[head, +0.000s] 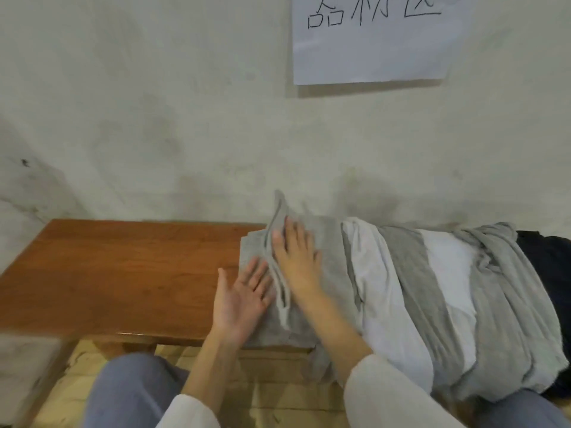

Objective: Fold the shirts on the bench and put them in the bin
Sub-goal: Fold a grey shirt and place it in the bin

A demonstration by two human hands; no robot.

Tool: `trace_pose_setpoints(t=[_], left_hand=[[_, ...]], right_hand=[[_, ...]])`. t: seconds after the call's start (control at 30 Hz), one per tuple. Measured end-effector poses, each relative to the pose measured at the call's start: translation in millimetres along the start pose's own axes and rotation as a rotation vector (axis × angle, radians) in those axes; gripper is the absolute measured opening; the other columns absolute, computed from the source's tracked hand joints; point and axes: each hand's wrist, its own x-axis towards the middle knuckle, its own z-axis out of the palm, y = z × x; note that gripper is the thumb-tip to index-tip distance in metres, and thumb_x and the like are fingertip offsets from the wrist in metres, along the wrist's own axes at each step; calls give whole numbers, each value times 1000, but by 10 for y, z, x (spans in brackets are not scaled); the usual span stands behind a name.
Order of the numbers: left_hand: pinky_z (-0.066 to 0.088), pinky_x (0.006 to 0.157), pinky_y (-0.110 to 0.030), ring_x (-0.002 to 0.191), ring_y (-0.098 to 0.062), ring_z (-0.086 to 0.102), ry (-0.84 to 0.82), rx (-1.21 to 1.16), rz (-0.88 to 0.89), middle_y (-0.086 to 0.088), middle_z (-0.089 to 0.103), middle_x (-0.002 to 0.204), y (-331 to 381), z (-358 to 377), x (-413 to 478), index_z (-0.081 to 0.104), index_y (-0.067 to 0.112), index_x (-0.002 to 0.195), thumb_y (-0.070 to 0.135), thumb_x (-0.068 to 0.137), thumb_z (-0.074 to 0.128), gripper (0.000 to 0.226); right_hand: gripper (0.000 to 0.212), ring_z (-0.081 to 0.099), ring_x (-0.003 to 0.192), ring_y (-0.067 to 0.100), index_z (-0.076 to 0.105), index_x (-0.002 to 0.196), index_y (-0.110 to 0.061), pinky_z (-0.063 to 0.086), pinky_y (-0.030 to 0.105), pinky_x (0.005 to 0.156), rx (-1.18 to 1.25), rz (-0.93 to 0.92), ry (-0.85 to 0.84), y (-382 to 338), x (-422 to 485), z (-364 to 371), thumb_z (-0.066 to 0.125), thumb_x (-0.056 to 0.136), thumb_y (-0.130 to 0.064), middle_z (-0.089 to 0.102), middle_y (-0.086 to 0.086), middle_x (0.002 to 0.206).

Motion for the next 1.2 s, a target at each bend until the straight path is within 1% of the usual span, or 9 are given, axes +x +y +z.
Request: trace_pose_setpoints(t=[0.13, 0.3, 0.43, 0.6, 0.77, 0.87, 0.97, 1.07, 1.2], left_hand=[[34, 110, -49, 127, -35, 49, -57, 28, -77, -18, 54, 135, 87, -74, -71, 50, 10, 136, 57, 83, 48, 71], [39, 102, -48, 107, -34, 62, -36, 84, -183, -22, 62, 123, 98, 21, -70, 60, 6, 122, 40, 97, 37, 49], [47, 83, -42, 89, -28, 68, -9, 166, -69, -15, 68, 108, 281, -36, 1, 60, 7, 126, 13, 92, 37, 41], [52, 73, -35, 104, -28, 60, -9, 311, 36, -16, 44, 140, 601, 71, 311, 18, 24, 151, -18, 81, 30, 82], [44, 102, -47, 122, -27, 53, -14, 1031, 349, -10, 56, 129, 670, 207, 665, 52, 28, 129, -19, 80, 53, 68], [46, 98, -36, 119, -25, 54, 21, 1077, 393, -14, 57, 130, 616, 223, 741, 60, 18, 121, -24, 78, 47, 61], [44, 97, -30, 117, -21, 51, 168, 1162, 496, -13, 53, 131, 548, 250, 759, 53, 5, 130, -19, 81, 45, 55], [30, 111, -45, 138, -34, 29, 318, 1621, 709, -17, 27, 152, 409, 295, 660, 43, 10, 140, 0, 89, 45, 53], [3, 116, -53, 147, -31, 2, 93, 2182, 802, -9, 5, 160, -159, 297, 441, 26, 23, 149, 44, 93, 15, 61]], right_hand=[[89, -16, 145, 27, -1, 153, -22, -23, 49, 111, -362, -33, 30, 196, 156, 749, -26, 79, -65, -8, 7, 160], [94, -14, 146, 22, 3, 153, -25, -14, 46, 116, -461, -155, 104, 320, 232, 506, -27, 73, -66, -5, 3, 161], [68, 1, 148, 24, 22, 150, -19, -9, 43, 116, -471, -246, 203, 384, 361, 263, 6, 93, -51, 13, 6, 159], [50, 12, 145, 33, 26, 149, -25, 12, 47, 117, -400, -36, 295, 588, 728, -199, 33, 101, -38, 15, 12, 158], [44, 36, 129, 29, 38, 142, -21, 26, 40, 106, -606, -233, 133, 704, 887, -276, 31, 101, -35, 43, 9, 141], [41, 42, 118, 30, 43, 136, -18, 31, 40, 99, -604, -190, 186, 828, 900, -286, 32, 101, -35, 46, 10, 131], [47, 31, 134, 31, 35, 144, -17, 23, 41, 111, -475, -201, 142, 907, 875, -352, 33, 102, -37, 35, 11, 146], [51, 9, 146, 28, 24, 149, -11, 6, 39, 119, -420, -230, 228, 850, 608, -396, 31, 103, -32, 18, 12, 157], [68, 9, 147, 26, 26, 149, -9, 0, 36, 117, -478, -296, 113, 841, 45, -142, 8, 95, -46, 19, 11, 157]])
